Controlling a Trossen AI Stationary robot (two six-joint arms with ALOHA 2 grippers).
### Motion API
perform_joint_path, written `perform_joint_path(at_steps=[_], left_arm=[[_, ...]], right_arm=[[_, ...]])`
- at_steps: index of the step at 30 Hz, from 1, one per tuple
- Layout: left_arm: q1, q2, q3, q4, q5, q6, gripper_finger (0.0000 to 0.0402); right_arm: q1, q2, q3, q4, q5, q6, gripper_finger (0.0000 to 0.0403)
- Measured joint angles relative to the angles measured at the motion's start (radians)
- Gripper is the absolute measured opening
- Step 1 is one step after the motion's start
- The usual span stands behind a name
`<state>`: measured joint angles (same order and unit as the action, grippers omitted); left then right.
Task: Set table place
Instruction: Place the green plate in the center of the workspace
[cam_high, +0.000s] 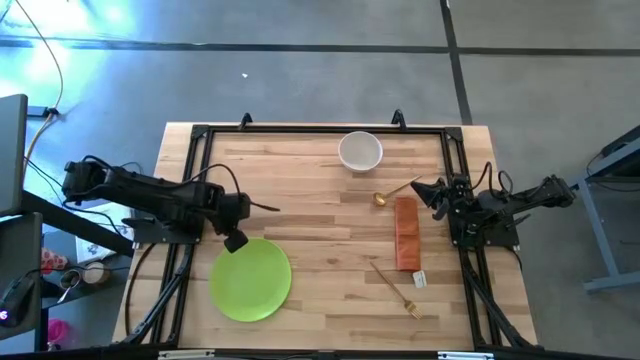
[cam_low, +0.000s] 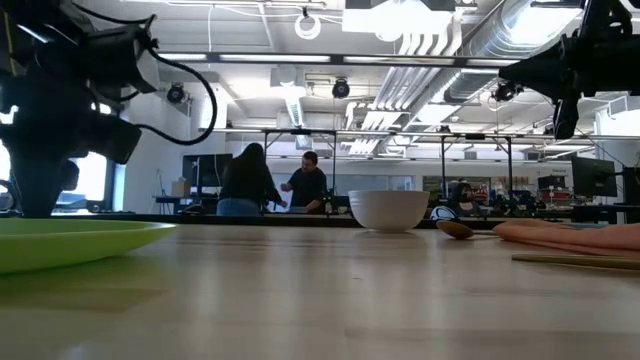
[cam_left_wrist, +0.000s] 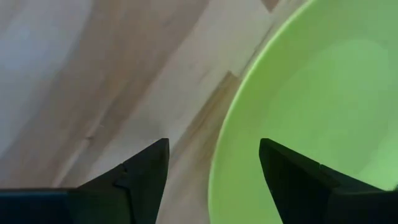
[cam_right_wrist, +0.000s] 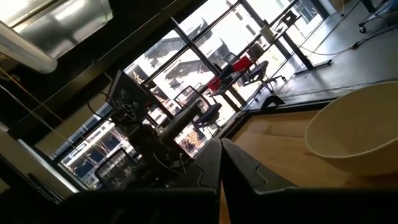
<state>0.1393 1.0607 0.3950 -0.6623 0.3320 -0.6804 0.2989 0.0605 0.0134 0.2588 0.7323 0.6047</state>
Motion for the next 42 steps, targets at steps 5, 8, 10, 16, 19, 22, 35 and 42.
perform_joint_path(at_steps=[5,8,10,16,19,22,35,42], left_arm=[[0.0,0.001,-0.052,0.068,0.055,-0.022,0.0241],[0.0,0.001,-0.062,0.078,0.061,-0.021,0.0241],[-0.001,0.001,-0.063,0.084,0.059,-0.022,0.0234],[-0.001,0.004,-0.067,0.097,0.038,-0.027,0.0135],[-0.003,0.005,-0.069,0.106,0.015,-0.031,0.0054],[-0.003,0.005,-0.066,0.149,0.017,-0.034,0.0015],[-0.002,0.003,-0.069,0.362,-0.063,-0.169,0.0002],[-0.002,0.003,-0.069,0.573,-0.161,-0.283,0.0]], right_arm=[[0.0,0.0,0.0,0.0,0.01,0.0,0.0],[0.0,0.0,0.0,-0.001,0.032,-0.002,0.0],[0.0,0.0,0.0,-0.008,0.051,-0.002,0.0],[0.0,0.0,0.0,-0.015,0.086,-0.011,0.0],[0.0,0.0,0.0,-0.015,0.094,-0.025,0.0],[0.0,0.0,0.0,-0.015,0.095,-0.029,0.0],[0.0,-0.001,0.0,0.056,0.054,-0.061,0.0],[0.0,0.005,0.04,0.048,0.053,-0.112,0.0]])
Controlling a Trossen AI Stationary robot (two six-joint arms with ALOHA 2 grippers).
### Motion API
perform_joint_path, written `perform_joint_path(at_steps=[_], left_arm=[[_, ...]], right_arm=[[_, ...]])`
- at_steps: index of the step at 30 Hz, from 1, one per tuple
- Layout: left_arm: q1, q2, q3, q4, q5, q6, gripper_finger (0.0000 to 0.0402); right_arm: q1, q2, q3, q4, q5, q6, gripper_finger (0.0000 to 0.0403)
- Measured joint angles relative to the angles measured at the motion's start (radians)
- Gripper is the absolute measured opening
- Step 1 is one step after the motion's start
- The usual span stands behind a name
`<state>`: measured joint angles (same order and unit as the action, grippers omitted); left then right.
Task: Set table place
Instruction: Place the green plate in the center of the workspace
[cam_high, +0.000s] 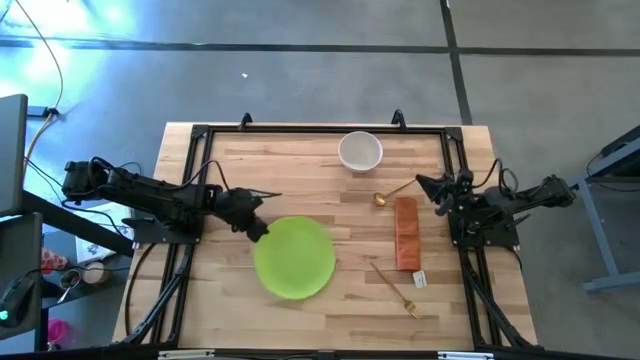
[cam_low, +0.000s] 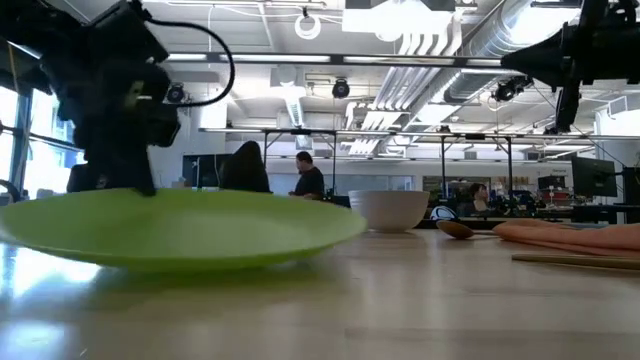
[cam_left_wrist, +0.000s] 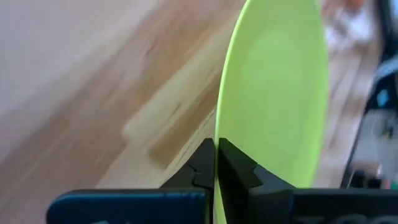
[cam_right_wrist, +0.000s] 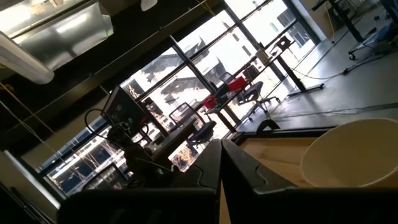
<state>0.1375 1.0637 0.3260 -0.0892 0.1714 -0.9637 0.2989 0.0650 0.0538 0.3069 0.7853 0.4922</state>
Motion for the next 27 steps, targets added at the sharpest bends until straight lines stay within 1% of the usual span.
perform_joint_path(at_steps=[3,7,11,14,17,20,23,27], left_arm=[[0.001,0.001,0.0,0.068,-0.075,-0.054,0.0],[0.001,0.002,0.0,0.094,-0.147,-0.113,0.0],[0.001,0.004,0.0,0.141,-0.206,-0.141,0.0],[0.001,0.031,0.001,0.206,-0.252,-0.152,0.0],[0.002,0.092,0.002,0.295,-0.273,-0.168,0.0],[0.001,0.18,0.008,0.367,-0.275,-0.177,0.0],[0.001,0.266,0.039,0.373,-0.275,-0.175,0.0],[0.001,0.343,0.075,0.375,-0.27,-0.174,0.0]], right_arm=[[0.0,0.009,0.022,-0.016,0.005,-0.022,0.0],[0.0,0.028,0.04,-0.034,0.012,-0.029,0.0],[0.0,0.05,0.043,-0.037,0.019,-0.022,0.0],[0.0,0.066,0.043,-0.037,0.022,-0.022,0.0],[0.0,0.074,0.043,-0.037,0.022,-0.021,0.0],[0.0,0.076,0.043,-0.036,0.022,-0.021,0.0],[0.0,0.076,0.043,-0.036,0.022,-0.021,0.0],[0.0,0.076,0.043,-0.036,0.017,-0.021,0.0]])
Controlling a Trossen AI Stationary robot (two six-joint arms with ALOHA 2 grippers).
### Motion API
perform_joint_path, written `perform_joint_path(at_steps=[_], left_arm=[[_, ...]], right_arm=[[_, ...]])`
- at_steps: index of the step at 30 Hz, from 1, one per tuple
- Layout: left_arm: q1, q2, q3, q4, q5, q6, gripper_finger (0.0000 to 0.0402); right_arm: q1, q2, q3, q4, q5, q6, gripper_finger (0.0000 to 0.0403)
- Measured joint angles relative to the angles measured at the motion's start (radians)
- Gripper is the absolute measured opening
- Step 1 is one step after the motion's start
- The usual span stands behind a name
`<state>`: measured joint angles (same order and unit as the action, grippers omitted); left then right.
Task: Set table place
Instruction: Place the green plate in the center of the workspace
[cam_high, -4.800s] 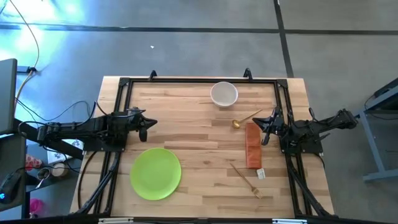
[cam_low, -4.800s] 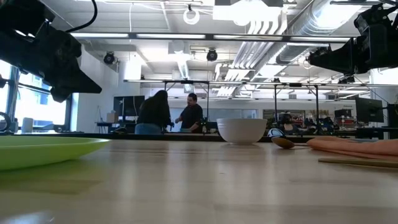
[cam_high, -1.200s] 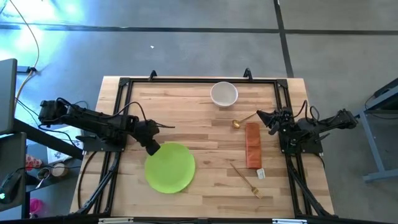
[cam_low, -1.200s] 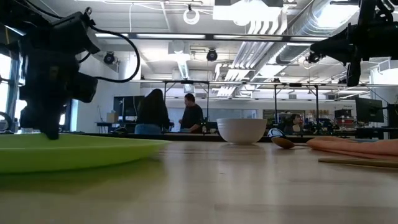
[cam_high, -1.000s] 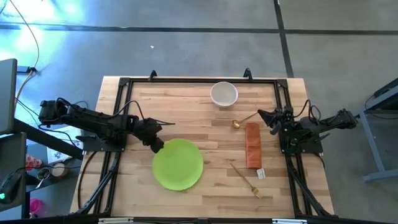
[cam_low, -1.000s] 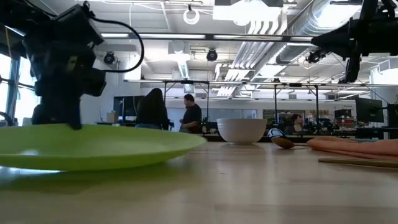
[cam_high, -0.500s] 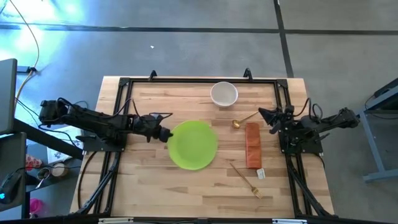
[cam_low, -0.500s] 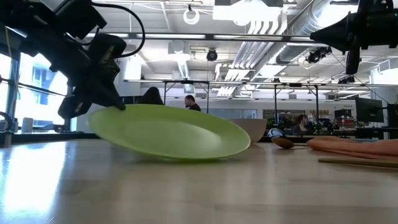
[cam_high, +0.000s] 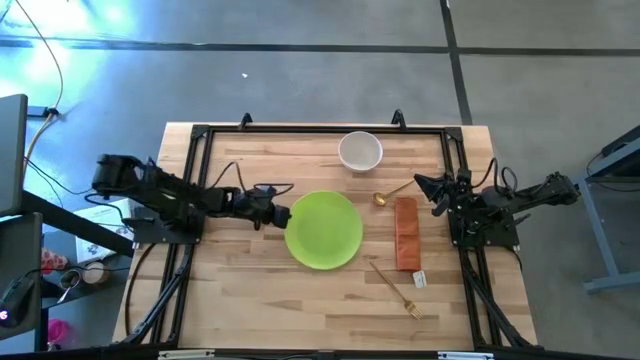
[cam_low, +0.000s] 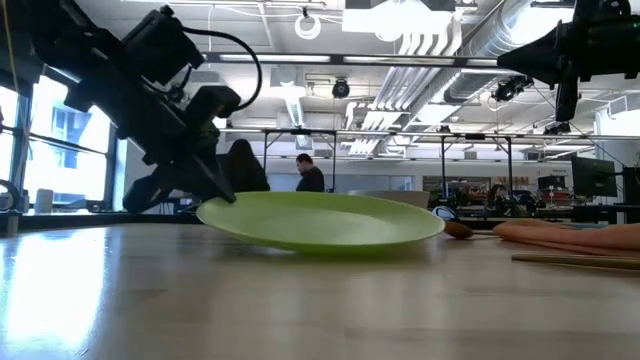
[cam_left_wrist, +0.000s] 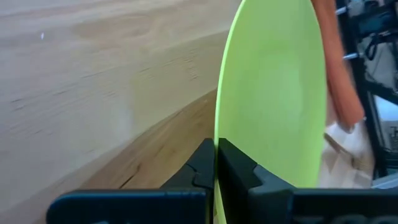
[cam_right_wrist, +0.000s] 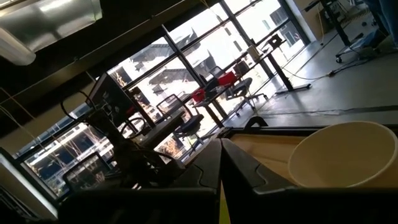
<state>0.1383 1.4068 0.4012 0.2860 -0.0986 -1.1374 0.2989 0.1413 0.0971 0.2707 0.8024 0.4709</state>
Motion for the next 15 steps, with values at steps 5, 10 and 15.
perform_joint_path(at_steps=[5,10,15], left_arm=[[0.0,0.043,0.032,-0.026,0.012,-0.004,0.0],[0.0,0.047,0.067,-0.153,0.011,-0.011,0.0017],[0.0,0.047,0.093,-0.194,0.007,0.022,0.0067]], right_arm=[[0.0,0.0,0.0,-0.001,-0.01,0.0,0.0],[0.0,0.0,0.0,-0.004,-0.015,0.0,0.0],[0.0,0.0,0.0,-0.004,-0.02,0.001,0.0]])
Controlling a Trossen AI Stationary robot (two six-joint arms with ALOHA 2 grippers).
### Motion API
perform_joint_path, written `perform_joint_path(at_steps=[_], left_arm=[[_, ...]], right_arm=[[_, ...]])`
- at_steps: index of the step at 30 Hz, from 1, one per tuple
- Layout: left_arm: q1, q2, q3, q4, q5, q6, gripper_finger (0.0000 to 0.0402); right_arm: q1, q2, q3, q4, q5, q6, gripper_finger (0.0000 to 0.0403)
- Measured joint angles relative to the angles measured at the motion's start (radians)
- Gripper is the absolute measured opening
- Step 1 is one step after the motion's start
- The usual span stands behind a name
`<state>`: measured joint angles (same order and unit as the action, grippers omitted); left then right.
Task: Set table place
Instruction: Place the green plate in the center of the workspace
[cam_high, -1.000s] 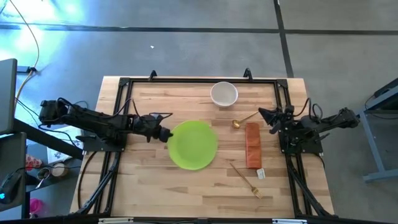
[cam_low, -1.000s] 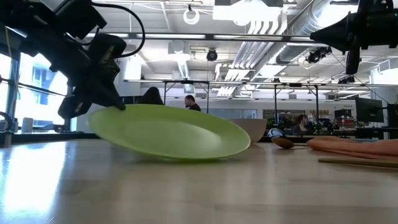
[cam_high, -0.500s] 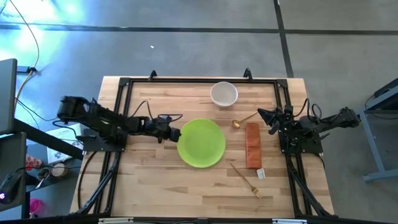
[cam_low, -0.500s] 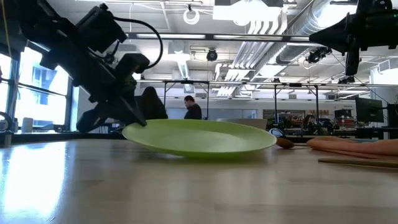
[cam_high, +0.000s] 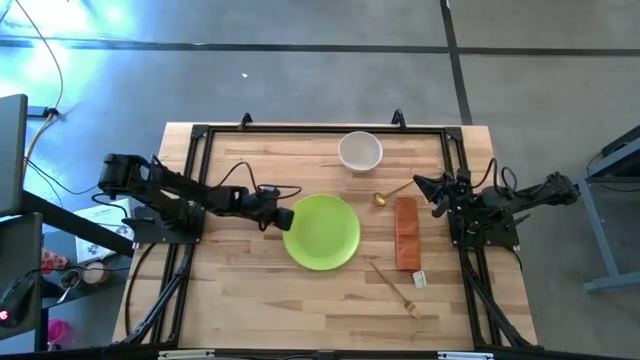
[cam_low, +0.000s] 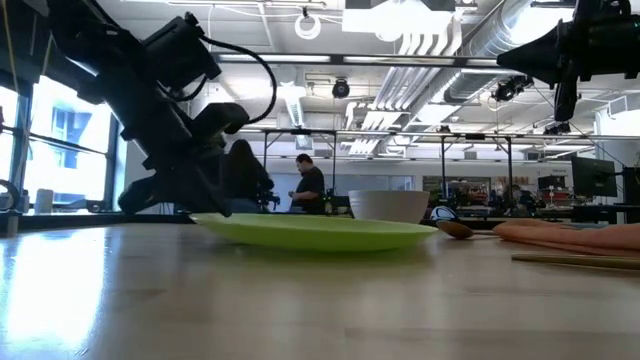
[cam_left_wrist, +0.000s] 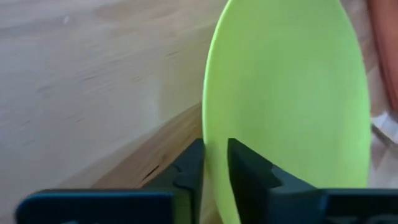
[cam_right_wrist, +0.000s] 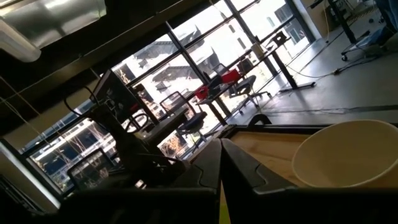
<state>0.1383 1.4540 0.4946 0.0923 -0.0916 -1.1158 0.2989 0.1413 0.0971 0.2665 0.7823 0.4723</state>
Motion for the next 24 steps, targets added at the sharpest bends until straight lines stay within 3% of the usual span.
perform_joint_path(at_steps=[8,11,16,20,24], left_arm=[[0.0,0.0,0.061,-0.036,-0.003,0.057,0.0171],[0.0,0.0,0.11,-0.126,0.004,0.086,0.0207],[0.0,0.0,0.217,-0.291,0.001,0.14,0.025],[0.0,0.0,0.332,-0.436,-0.035,0.217,0.0263],[0.0,-0.001,0.451,-0.58,-0.079,0.289,0.0262]], right_arm=[[0.0,0.015,0.062,-0.09,0.012,0.025,0.0],[0.0,0.054,0.192,-0.283,0.053,0.039,0.0],[-0.048,0.208,0.491,-0.802,0.098,0.225,0.0],[-0.143,0.402,0.694,-1.123,-0.008,0.369,0.0],[-0.272,0.614,0.836,-1.227,-0.196,0.349,0.0016]])
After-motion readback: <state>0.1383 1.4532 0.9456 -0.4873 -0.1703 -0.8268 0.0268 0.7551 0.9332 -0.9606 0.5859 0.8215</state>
